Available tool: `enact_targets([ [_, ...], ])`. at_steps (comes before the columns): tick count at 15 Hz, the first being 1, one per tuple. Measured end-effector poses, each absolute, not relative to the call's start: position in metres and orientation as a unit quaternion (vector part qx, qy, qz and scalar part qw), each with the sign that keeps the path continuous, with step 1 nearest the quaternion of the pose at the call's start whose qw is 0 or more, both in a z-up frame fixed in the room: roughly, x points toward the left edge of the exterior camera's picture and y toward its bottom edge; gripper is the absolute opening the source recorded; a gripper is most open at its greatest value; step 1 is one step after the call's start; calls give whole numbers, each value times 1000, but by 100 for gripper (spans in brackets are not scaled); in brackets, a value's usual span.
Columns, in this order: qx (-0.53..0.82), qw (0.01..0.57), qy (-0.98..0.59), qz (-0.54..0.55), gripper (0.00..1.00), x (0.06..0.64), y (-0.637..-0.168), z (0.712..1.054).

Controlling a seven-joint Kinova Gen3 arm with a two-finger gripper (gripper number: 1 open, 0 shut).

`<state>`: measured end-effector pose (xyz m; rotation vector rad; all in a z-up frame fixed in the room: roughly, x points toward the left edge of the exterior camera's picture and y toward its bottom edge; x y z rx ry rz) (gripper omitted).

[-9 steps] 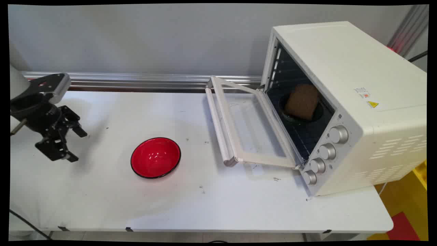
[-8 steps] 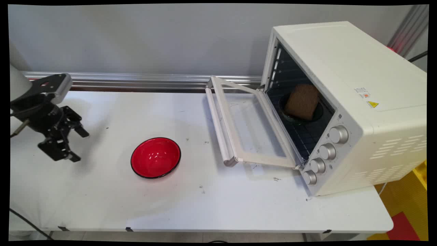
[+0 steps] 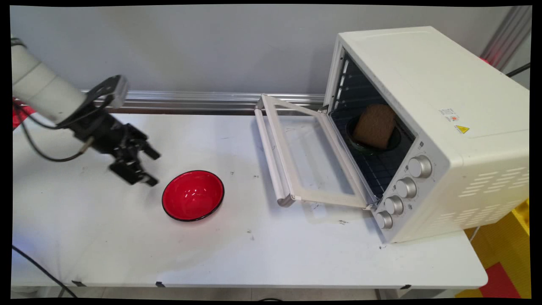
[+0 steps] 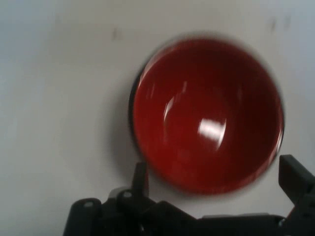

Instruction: Close the oven

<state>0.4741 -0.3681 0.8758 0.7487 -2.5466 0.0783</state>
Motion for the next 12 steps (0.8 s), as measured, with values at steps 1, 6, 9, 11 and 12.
enact_targets([
  [1,276,253,-927,27,100,469,-372,875],
  [6,278,320,-905,24,100,437,-395,875],
  [9,272,346,-897,35,100,425,-406,878],
  [11,264,352,-897,49,100,421,-412,880],
  [12,262,352,-897,54,100,420,-414,880],
])
